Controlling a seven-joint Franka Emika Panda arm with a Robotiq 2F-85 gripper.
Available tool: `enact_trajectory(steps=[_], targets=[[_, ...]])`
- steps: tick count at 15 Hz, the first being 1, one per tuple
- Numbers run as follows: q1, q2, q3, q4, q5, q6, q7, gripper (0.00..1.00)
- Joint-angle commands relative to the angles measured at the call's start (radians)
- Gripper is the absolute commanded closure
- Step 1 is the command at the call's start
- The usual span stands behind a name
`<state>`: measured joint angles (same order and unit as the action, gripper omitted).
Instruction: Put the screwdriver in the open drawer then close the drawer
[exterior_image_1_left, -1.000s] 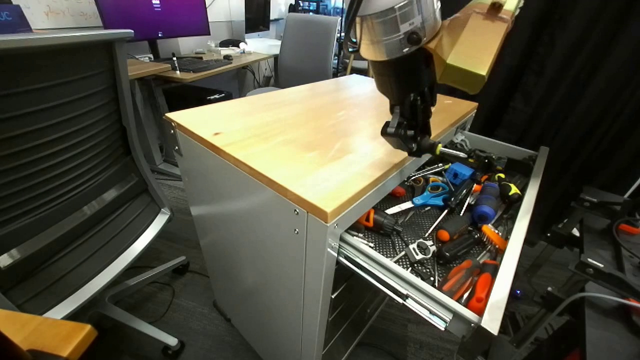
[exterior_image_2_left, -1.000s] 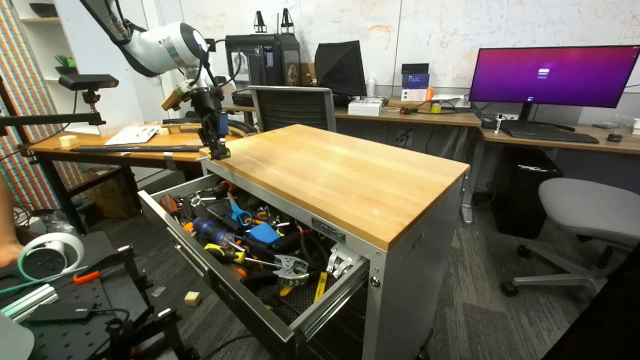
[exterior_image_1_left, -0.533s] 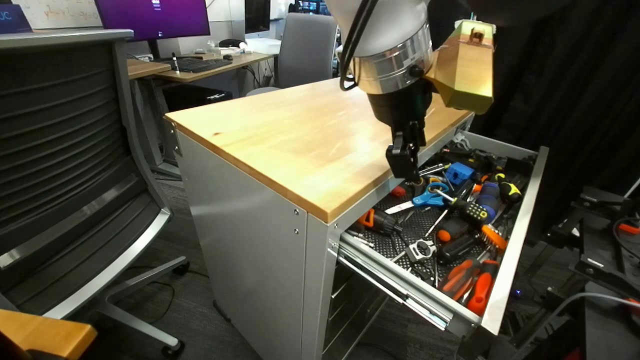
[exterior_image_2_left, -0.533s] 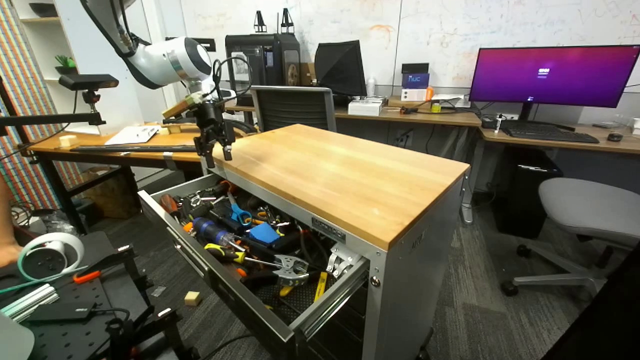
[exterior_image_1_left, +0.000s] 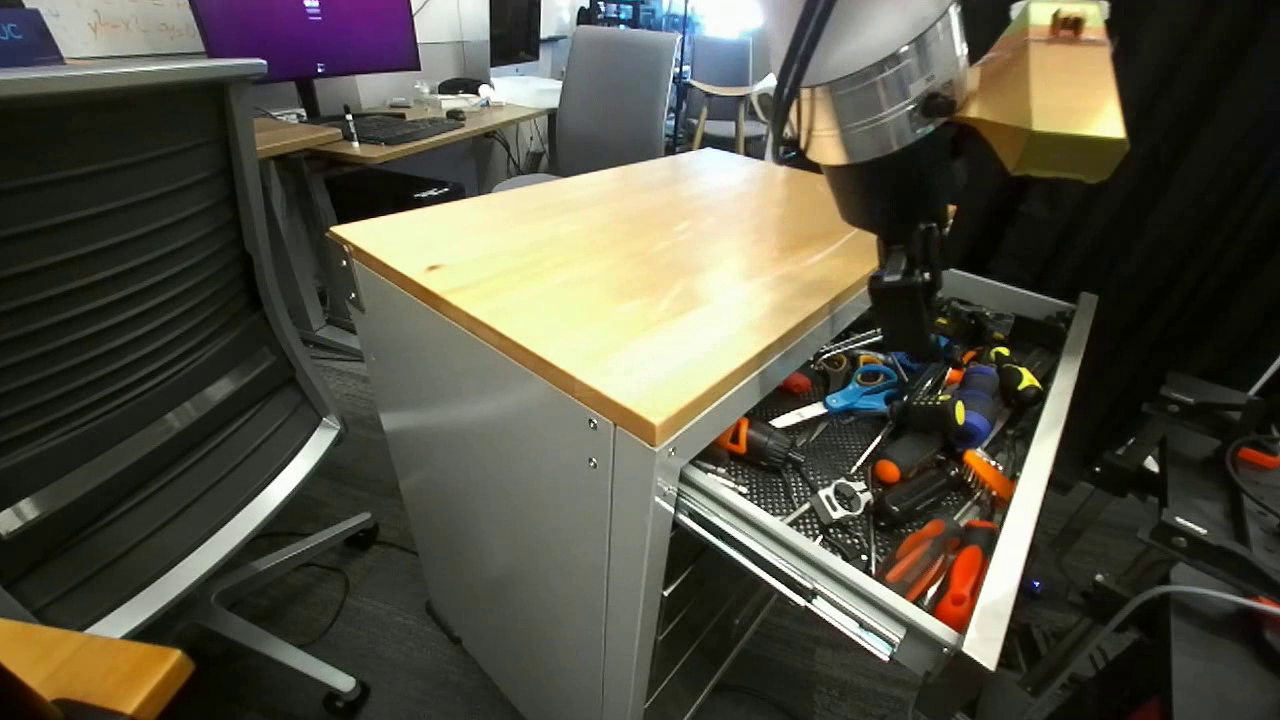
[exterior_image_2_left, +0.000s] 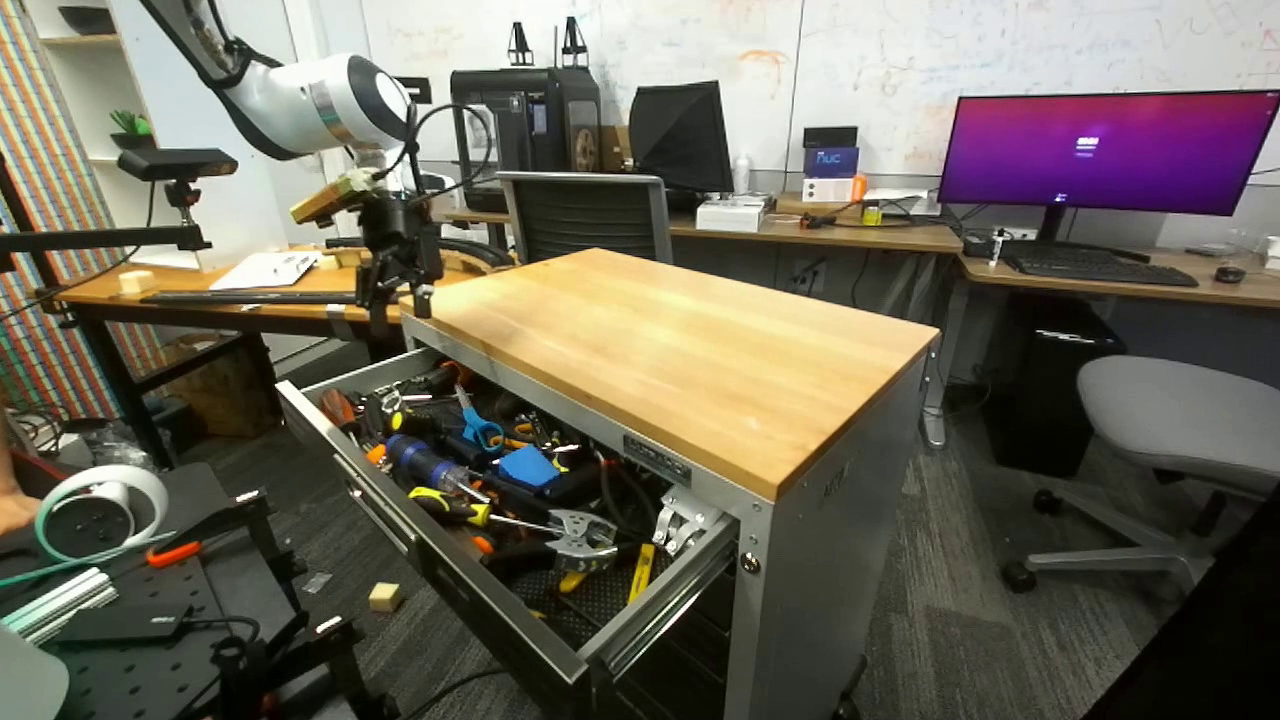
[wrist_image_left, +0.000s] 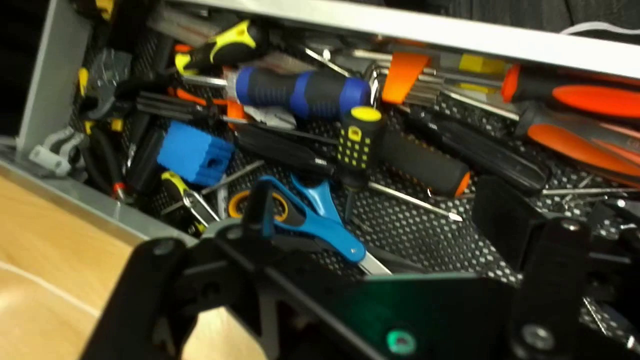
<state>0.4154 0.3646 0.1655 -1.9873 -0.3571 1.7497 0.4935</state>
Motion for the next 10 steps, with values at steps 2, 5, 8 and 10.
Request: enact_trajectory(steps=[2, 5, 8, 10], targets=[[-0.030, -0.062, 0.002, -0.156, 0.124, -0.030, 0.158, 0.00], [-0.065, -0.041, -0.003, -0.225, 0.234, -0.001, 0.199, 0.00], [-0.071, -0.033, -0.018, -0.242, 0.189, 0.066, 0.228, 0.25], [-0.076, -0.015, -0.036, -0.224, 0.149, 0.109, 0.250, 0.34]])
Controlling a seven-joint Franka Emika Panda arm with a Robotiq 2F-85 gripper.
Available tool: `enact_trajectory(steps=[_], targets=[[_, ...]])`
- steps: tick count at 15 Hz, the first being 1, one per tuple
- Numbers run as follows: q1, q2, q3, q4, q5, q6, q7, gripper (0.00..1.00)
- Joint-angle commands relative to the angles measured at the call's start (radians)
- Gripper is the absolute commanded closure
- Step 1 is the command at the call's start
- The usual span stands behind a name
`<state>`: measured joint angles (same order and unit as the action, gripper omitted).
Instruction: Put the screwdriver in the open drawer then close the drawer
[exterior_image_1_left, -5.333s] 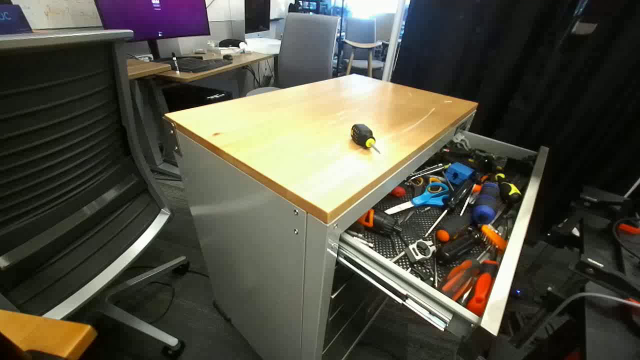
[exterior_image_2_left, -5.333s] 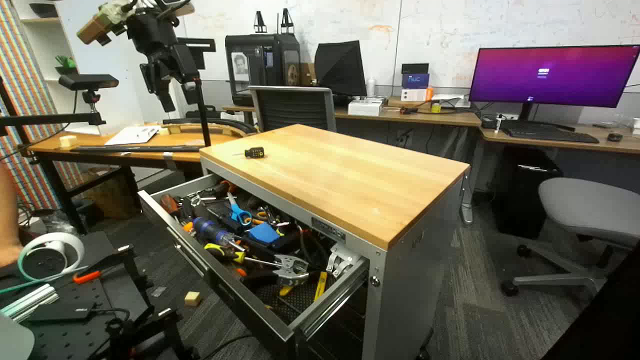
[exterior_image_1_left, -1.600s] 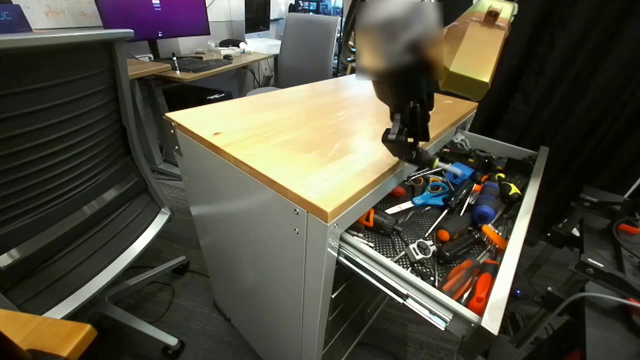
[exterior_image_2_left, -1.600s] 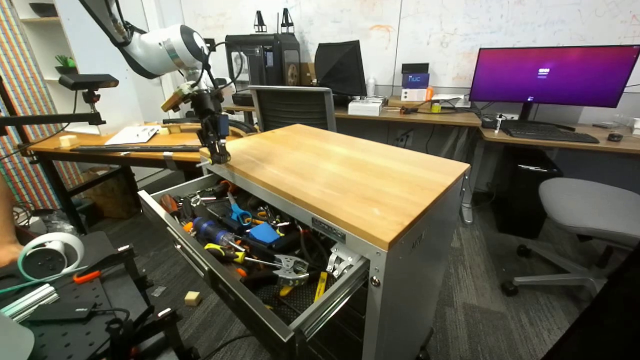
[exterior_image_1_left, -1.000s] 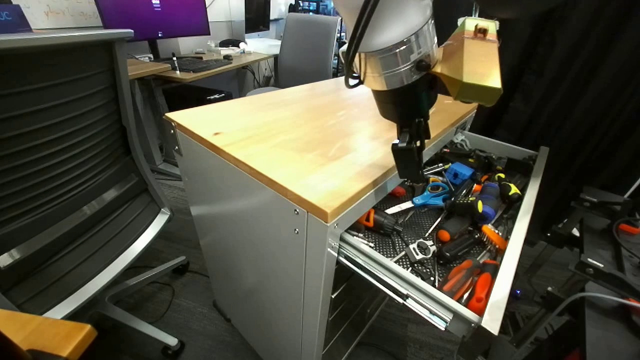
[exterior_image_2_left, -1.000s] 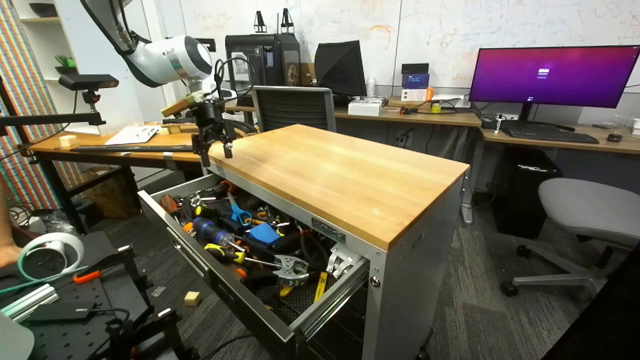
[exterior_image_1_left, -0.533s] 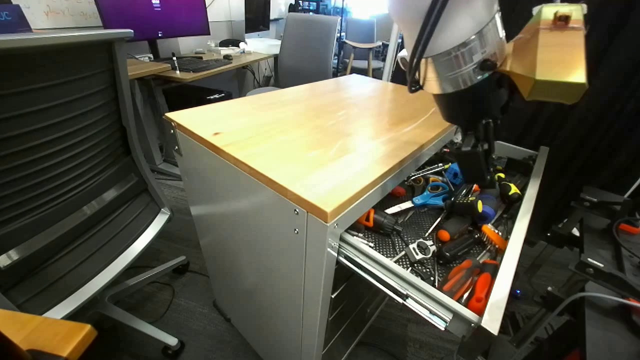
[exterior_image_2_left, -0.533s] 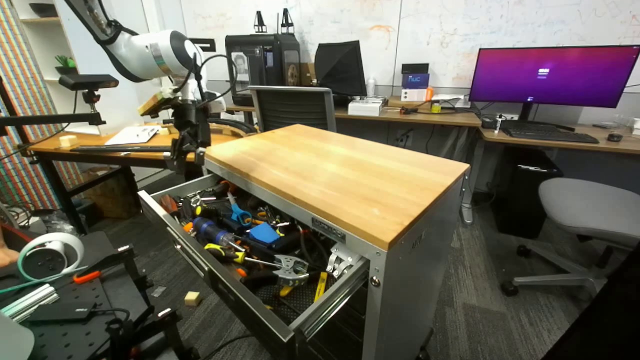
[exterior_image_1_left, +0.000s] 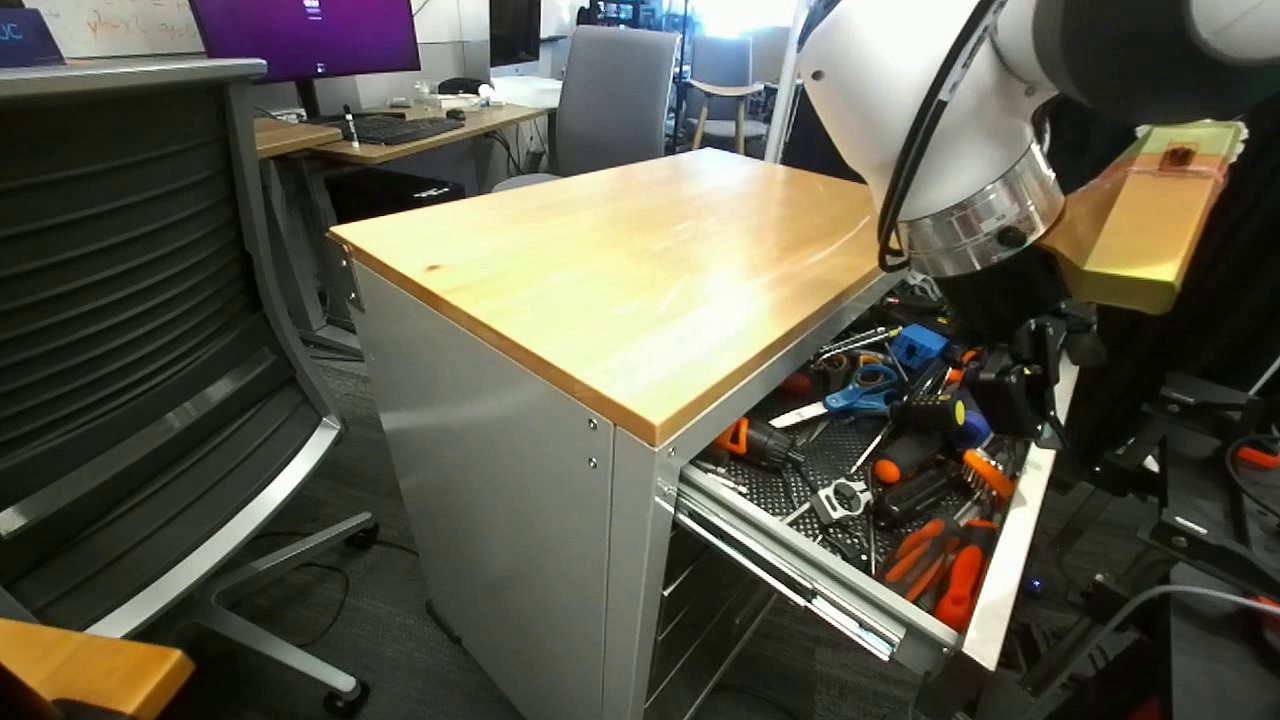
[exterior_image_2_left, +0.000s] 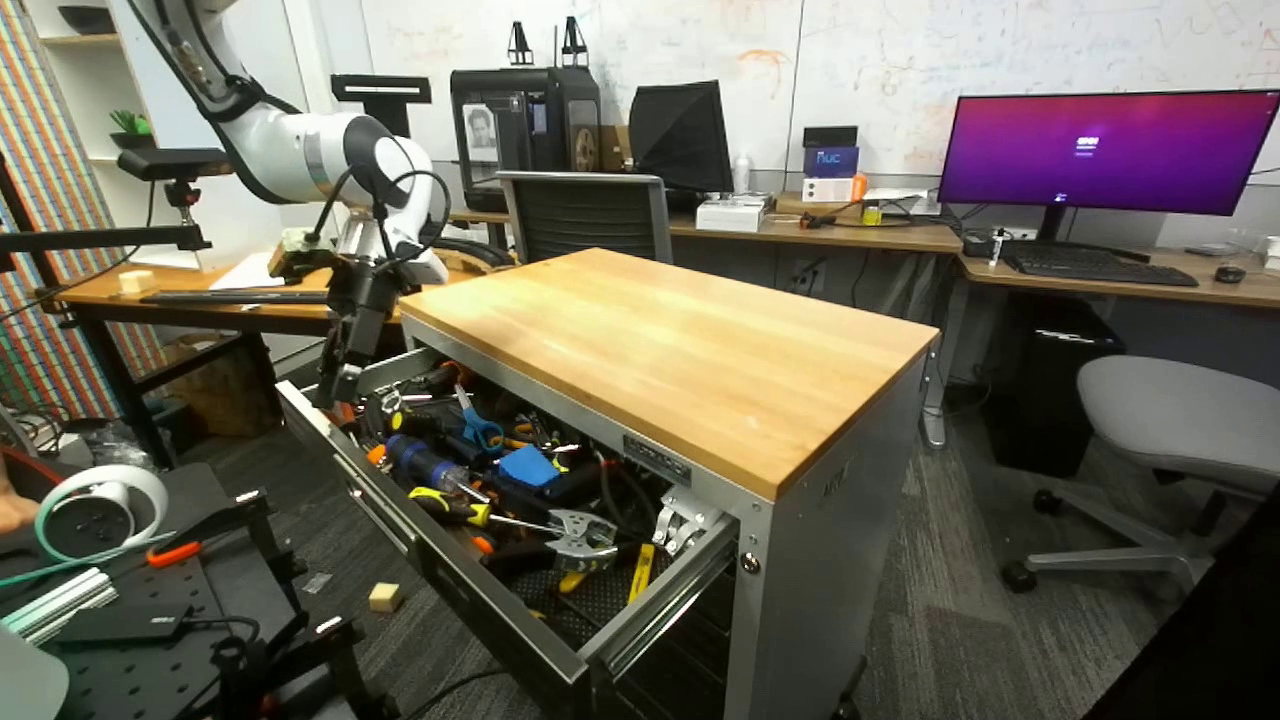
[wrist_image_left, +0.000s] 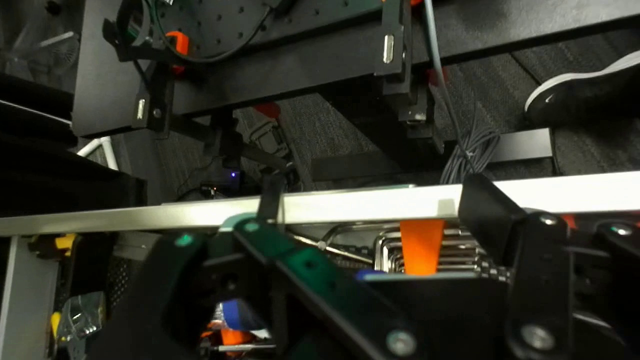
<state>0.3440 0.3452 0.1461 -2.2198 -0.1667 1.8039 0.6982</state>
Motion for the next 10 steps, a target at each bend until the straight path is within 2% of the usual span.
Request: enact_trajectory(steps=[1, 4, 8, 9, 10], targets=[[-0.002, 0.018, -0.025, 0.023, -0.069, 0.069, 0.061, 0.44], [0.019, 0.052, -0.048, 0.063, -0.190, 0.079, 0.145, 0.67], [0.017, 0.101, -0.055, 0.103, -0.276, 0.087, 0.212, 0.95], [0.011, 0.115, -0.051, 0.114, -0.271, 0.097, 0.207, 1.00], [0.010, 0.132, -0.050, 0.126, -0.269, 0.100, 0.207, 1.00]])
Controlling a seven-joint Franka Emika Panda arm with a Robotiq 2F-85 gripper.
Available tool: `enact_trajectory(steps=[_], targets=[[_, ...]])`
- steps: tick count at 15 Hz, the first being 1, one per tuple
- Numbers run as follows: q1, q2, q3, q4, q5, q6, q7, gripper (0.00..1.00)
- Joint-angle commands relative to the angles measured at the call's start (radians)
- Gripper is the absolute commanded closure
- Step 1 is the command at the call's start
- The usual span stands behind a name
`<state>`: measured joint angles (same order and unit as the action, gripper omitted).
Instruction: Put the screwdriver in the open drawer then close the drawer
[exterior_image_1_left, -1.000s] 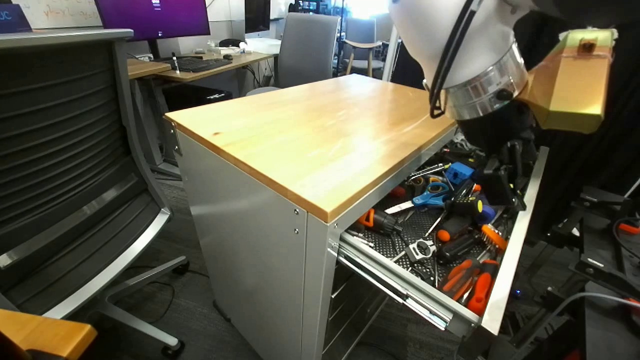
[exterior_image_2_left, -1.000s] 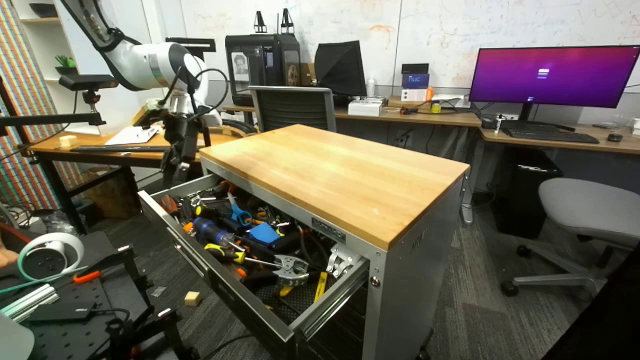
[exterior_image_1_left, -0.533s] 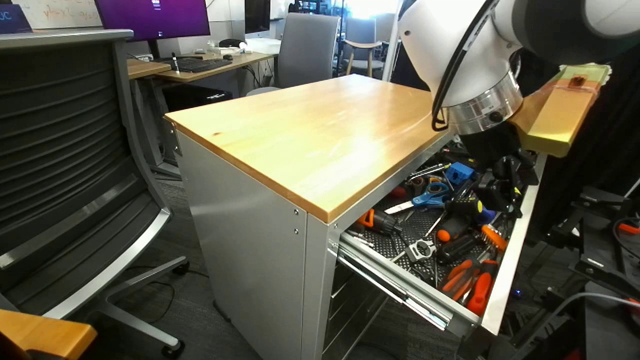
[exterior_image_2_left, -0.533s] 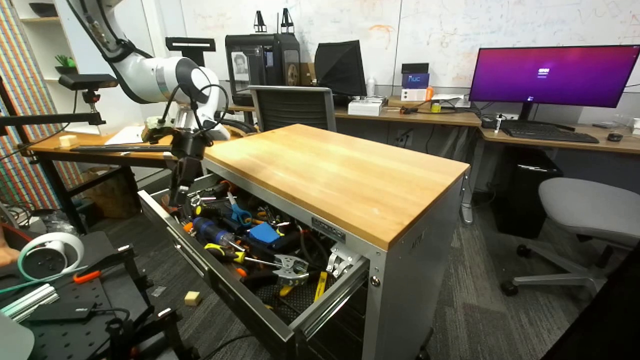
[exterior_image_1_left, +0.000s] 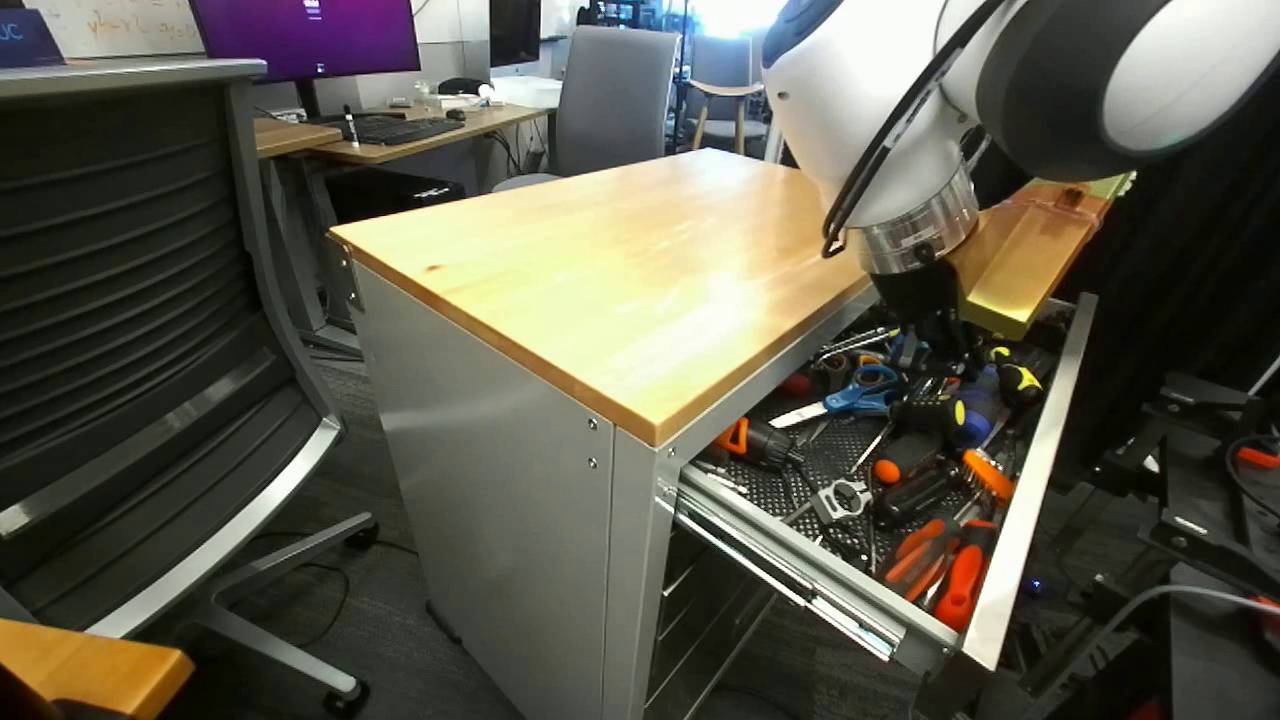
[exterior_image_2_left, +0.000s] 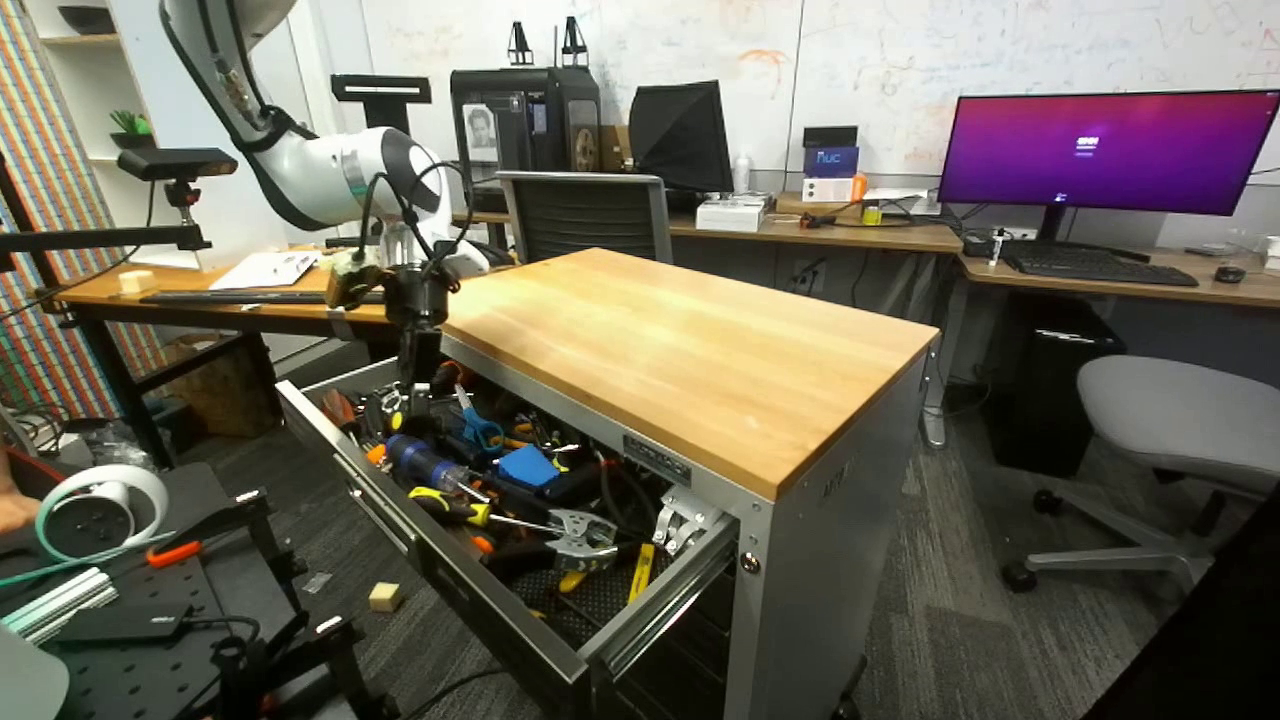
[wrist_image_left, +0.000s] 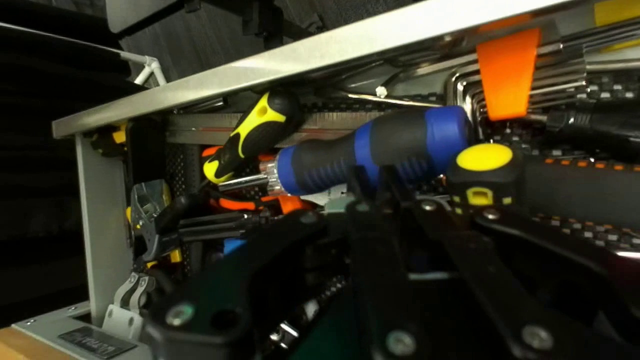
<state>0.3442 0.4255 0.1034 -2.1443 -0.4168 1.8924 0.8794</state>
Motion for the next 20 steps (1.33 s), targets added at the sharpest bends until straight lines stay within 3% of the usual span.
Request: enact_trajectory(steps=[1, 6, 12, 15, 17, 20], targets=[[0.010, 0.069, -0.003, 0.063, -0.010, 0.019, 0.013, 1.00], [0.046, 0.114, 0.009, 0.155, -0.031, 0.080, -0.011, 1.00], [0.171, 0.161, 0.028, 0.343, -0.182, 0.102, -0.048, 1.00], [0.209, 0.150, 0.036, 0.357, -0.225, 0.077, -0.062, 1.00], [0.179, 0.074, 0.069, 0.287, -0.183, 0.068, -0.188, 1.00], [0.114, -0.019, 0.105, 0.199, -0.022, 0.049, -0.321, 1.00]])
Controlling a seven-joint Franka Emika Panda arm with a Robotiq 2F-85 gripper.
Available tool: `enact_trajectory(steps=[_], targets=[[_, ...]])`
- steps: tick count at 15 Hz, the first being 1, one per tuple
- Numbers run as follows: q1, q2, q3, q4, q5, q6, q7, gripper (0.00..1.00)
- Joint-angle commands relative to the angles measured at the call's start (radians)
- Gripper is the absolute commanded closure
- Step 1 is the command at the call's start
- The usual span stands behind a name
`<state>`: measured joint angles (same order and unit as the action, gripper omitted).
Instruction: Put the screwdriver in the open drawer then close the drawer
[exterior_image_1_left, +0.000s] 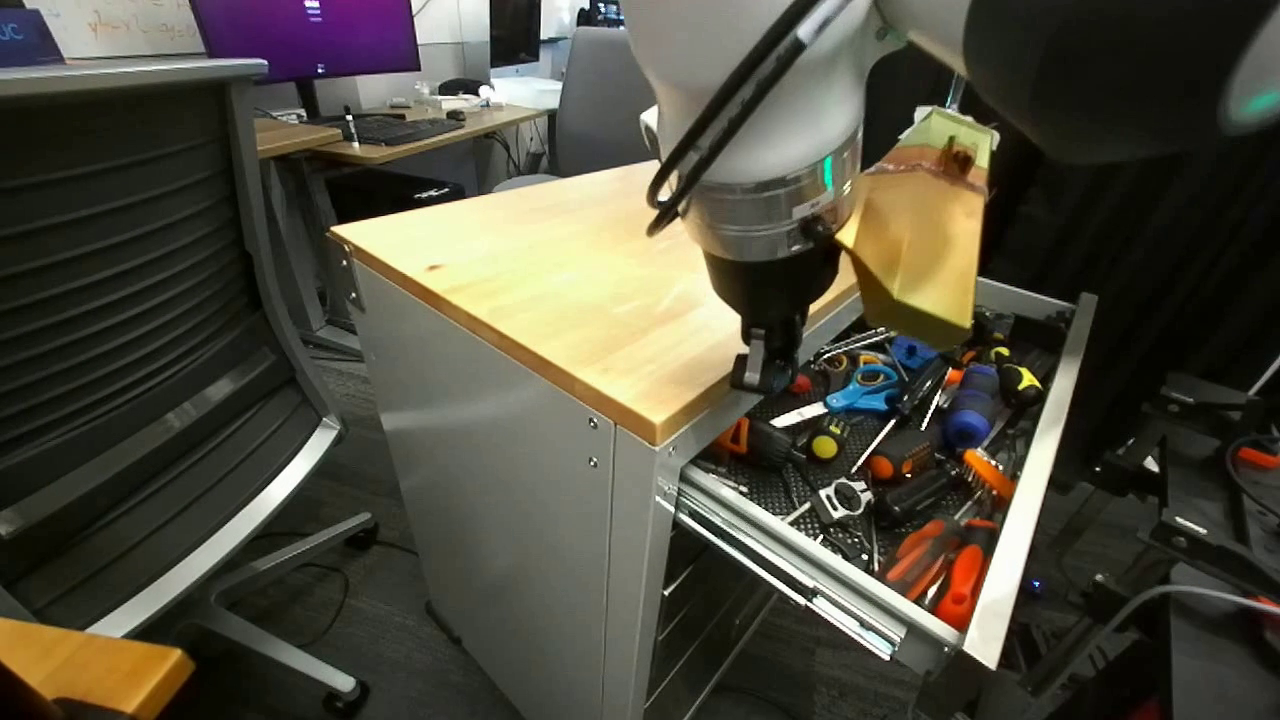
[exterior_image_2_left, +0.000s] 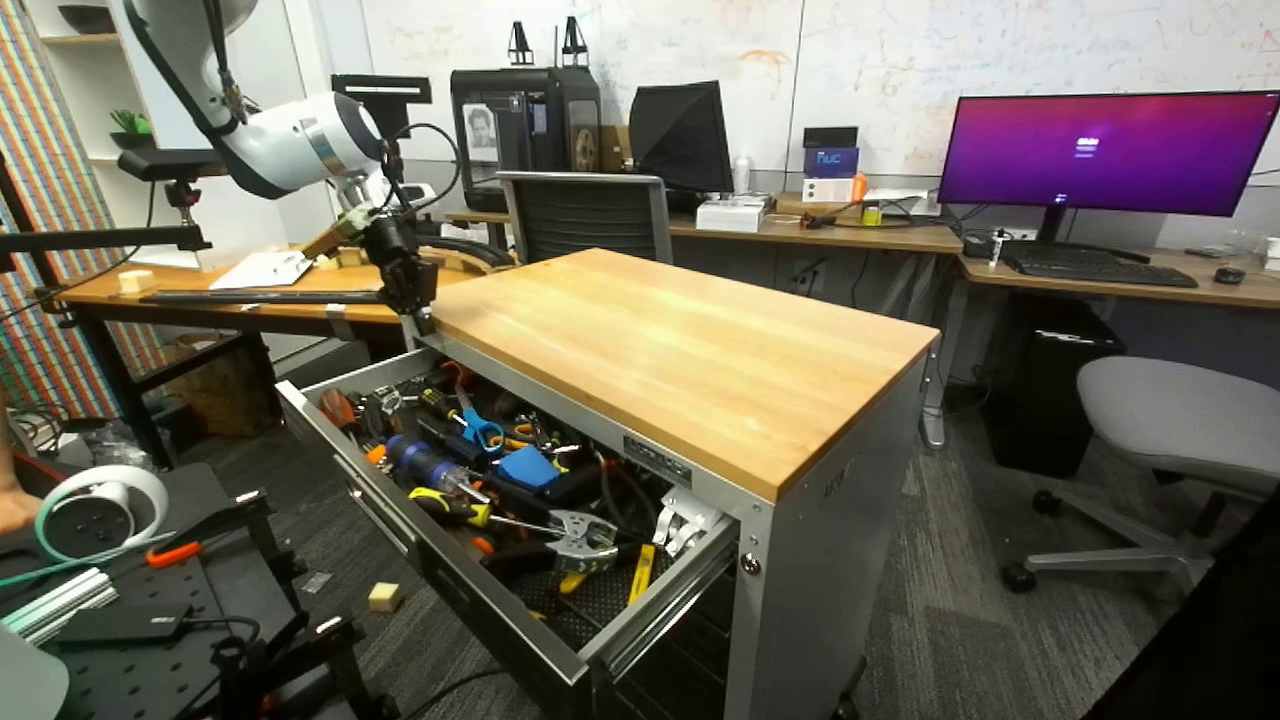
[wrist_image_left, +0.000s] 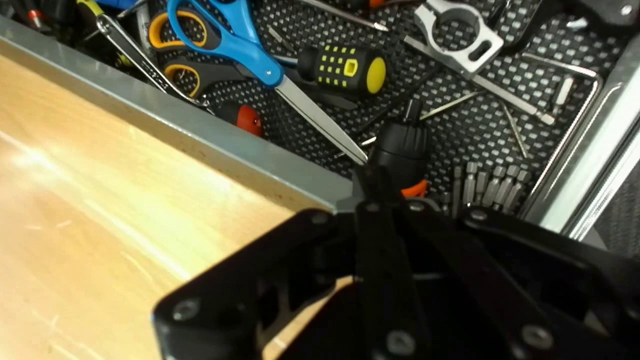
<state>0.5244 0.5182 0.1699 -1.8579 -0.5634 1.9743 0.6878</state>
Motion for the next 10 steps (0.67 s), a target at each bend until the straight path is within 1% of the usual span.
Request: enact_trajectory(steps=[1, 3, 6, 8, 10], targets=[[-0.075, -0.129, 0.037, -0.101, 0.182, -0.067, -0.143, 1.00], [-0.102, -0.166, 0.033, -0.144, 0.286, -0.135, -0.157, 1.00], [-0.137, -0.193, 0.016, -0.212, 0.386, -0.190, -0.120, 1.00], [-0.162, -0.182, 0.007, -0.257, 0.439, -0.189, -0.105, 1.00], [-0.193, -0.151, -0.009, -0.307, 0.480, -0.153, -0.118, 1.00]])
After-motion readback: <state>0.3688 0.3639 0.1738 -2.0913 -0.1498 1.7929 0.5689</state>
